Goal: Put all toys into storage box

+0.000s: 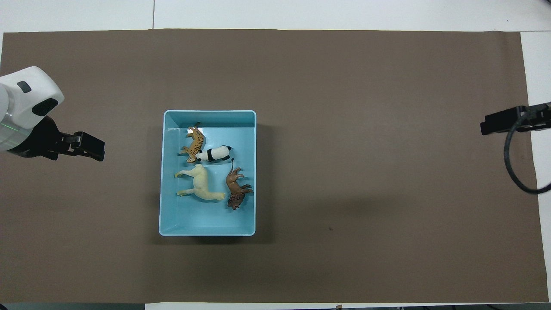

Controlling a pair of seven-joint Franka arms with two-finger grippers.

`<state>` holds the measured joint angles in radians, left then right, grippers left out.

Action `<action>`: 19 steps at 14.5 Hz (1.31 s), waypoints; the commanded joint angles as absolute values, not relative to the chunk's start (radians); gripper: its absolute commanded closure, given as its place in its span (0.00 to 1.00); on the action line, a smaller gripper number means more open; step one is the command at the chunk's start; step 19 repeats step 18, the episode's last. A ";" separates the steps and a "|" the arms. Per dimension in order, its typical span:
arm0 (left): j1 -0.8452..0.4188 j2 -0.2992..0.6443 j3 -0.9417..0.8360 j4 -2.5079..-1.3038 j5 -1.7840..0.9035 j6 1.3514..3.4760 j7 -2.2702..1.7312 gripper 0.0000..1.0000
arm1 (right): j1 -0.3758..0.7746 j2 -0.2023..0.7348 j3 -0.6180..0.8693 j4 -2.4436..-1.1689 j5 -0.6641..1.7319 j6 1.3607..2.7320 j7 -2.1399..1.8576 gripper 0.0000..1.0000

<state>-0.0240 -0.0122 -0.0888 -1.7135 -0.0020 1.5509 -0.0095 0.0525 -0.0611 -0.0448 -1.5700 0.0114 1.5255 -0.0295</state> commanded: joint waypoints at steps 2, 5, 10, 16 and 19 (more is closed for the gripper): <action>-0.025 -0.029 -0.084 -1.727 0.014 1.562 -0.003 0.00 | 0.031 -0.121 -0.089 -1.661 -0.008 1.541 -0.107 0.00; -0.025 -0.029 -0.084 -1.727 0.014 1.562 -0.003 0.00 | -0.008 -0.101 -0.091 -1.649 -0.021 1.565 -0.152 0.00; -0.025 -0.029 -0.084 -1.727 0.014 1.562 -0.003 0.00 | -0.015 -0.095 -0.091 -1.625 -0.015 1.516 -0.146 0.00; -0.025 -0.029 -0.084 -1.727 0.014 1.562 -0.003 0.00 | -0.009 -0.118 -0.092 -1.641 -0.014 1.508 -0.134 0.00; -0.025 -0.029 -0.084 -1.727 0.014 1.562 -0.003 0.00 | -0.011 -0.118 -0.092 -1.641 -0.014 1.508 -0.130 0.00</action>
